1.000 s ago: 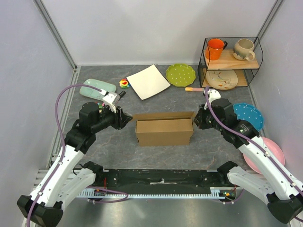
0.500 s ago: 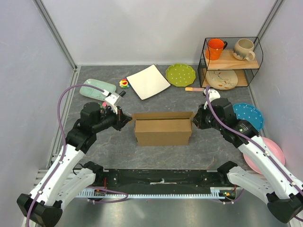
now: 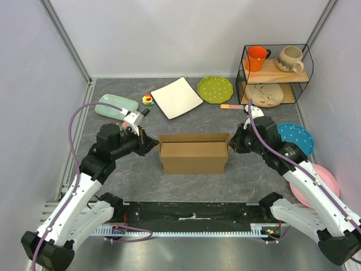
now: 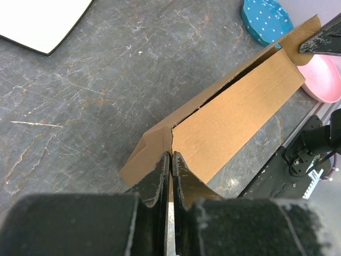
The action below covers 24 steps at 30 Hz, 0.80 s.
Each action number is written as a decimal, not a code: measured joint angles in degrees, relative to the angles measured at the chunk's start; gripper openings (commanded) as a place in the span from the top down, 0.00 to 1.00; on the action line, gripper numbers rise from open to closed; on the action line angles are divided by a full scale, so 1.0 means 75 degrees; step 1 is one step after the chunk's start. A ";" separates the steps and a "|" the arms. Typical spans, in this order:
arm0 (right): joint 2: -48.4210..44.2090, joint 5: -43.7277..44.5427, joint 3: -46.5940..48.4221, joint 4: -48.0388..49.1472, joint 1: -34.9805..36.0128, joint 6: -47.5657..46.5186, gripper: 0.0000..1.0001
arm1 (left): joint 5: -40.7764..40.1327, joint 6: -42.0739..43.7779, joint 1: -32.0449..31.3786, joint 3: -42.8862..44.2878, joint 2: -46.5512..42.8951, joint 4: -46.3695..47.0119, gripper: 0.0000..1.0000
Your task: Fold the paper box
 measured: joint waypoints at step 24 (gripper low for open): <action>-0.0621 0.0685 -0.1174 0.1349 0.0309 0.0431 1.00 | -0.0125 -0.1521 0.0015 -0.0600 -0.0236 0.0845 0.93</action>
